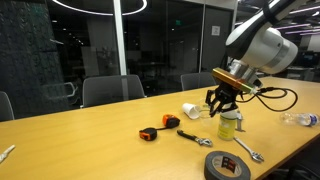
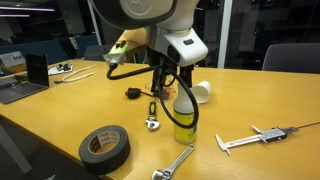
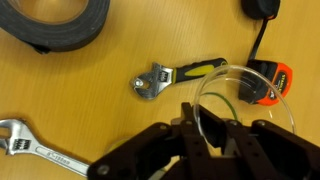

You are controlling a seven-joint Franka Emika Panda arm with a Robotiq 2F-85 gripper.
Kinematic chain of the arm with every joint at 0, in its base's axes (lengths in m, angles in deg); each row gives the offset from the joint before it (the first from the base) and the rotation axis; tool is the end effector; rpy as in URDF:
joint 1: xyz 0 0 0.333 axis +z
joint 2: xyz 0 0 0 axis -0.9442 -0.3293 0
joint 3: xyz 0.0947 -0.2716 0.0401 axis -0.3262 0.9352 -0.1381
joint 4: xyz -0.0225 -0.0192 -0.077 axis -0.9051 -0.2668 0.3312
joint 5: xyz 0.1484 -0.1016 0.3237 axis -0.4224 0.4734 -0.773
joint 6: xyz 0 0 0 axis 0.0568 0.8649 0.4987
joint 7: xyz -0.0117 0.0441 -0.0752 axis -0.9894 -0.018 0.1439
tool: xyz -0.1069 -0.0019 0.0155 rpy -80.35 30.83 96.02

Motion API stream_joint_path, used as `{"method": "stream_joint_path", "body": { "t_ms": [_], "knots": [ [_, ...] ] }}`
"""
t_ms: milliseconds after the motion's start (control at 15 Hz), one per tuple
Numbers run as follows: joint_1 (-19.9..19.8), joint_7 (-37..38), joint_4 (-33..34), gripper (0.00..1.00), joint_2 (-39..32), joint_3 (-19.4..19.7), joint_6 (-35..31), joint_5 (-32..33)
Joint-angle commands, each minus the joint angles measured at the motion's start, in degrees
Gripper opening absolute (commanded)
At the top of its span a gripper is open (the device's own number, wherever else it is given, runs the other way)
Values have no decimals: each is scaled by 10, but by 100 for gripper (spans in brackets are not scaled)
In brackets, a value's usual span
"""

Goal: Pick the plastic cup and put it upright

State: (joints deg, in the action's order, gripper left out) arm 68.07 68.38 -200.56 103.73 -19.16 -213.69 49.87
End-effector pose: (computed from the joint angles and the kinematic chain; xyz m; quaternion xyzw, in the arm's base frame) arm 0.3947 -0.0215 0.3579 -0.8122 0.5438 -0.0064 0.2112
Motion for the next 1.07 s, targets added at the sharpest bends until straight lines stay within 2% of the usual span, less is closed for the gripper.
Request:
{"method": "stream_joint_path", "body": {
  "t_ms": [0, 333, 600, 867, 1000],
  "knots": [
    [22, 8, 9, 10, 9, -20, -15, -25],
    [62, -34, 10, 9, 5, -23, -23, -113],
    [75, -88, 12, 9, 4, -23, -14, -200],
    [82, -148, 20, 9, -16, -29, 14, -272],
    [87, -166, 30, 9, -38, -35, 47, -284]
  ]
}}
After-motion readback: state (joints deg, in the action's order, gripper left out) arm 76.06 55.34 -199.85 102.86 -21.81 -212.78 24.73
